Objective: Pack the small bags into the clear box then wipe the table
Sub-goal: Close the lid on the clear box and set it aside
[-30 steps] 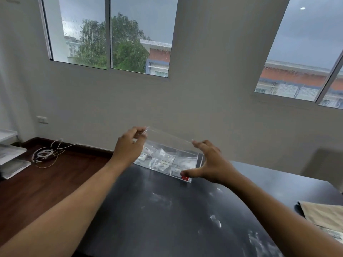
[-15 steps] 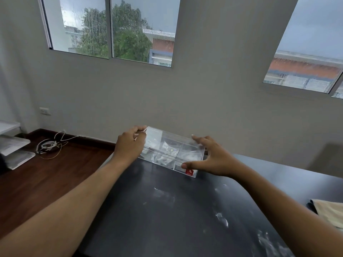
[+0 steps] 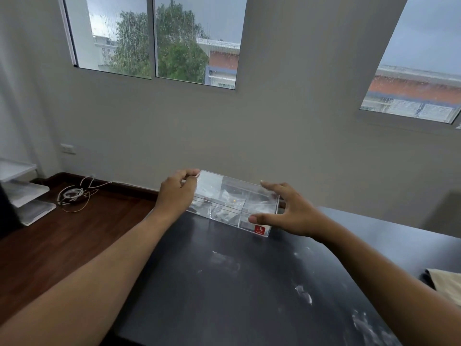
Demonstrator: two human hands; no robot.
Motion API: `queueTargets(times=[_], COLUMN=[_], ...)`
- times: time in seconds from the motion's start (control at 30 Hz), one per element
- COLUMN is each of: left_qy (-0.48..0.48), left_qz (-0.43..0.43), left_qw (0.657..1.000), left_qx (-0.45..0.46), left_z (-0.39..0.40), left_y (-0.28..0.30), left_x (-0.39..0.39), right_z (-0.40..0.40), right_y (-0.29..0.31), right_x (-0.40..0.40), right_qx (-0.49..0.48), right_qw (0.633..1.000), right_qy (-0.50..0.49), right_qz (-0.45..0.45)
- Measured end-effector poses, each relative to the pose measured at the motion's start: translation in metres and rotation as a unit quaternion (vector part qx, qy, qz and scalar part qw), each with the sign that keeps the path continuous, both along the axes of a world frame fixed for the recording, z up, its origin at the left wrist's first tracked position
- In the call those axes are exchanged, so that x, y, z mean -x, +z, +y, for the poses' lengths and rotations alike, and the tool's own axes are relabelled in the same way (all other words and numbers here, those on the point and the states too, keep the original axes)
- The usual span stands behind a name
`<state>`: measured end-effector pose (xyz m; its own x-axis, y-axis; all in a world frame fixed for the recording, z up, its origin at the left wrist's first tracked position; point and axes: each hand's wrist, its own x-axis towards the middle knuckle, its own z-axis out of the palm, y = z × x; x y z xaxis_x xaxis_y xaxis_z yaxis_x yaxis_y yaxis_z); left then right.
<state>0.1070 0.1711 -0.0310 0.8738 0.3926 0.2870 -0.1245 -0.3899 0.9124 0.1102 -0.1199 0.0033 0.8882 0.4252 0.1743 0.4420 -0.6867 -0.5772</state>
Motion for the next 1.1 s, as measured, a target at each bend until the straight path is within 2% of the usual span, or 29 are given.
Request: queueTargets(times=[0.27,0.53,0.8,1.1], left_qy=[0.023,0.03,0.043,0.023], left_qz=[-0.007,0.001,-0.02,0.015], left_qw=[1.0,1.0,0.998,0.998], left_qx=[-0.001,0.007,-0.037,-0.065], left_z=[0.005,0.011,0.012,0.014], left_y=[-0.001,-0.005,-0.003,-0.005], left_x=[0.004,0.008,0.011,0.011], right_z=[0.008,0.007,0.007,0.021], right_y=[-0.005,-0.015,-0.009,-0.01], right_x=[-0.002,-0.002,0.005,0.011], right_qx=[-0.005,-0.065,0.041,0.06], right_qw=[1.0,0.997,0.999,0.998], right_qy=[0.007,-0.007,-0.014,-0.003], right_qz=[0.002,0.033,-0.011,-0.025])
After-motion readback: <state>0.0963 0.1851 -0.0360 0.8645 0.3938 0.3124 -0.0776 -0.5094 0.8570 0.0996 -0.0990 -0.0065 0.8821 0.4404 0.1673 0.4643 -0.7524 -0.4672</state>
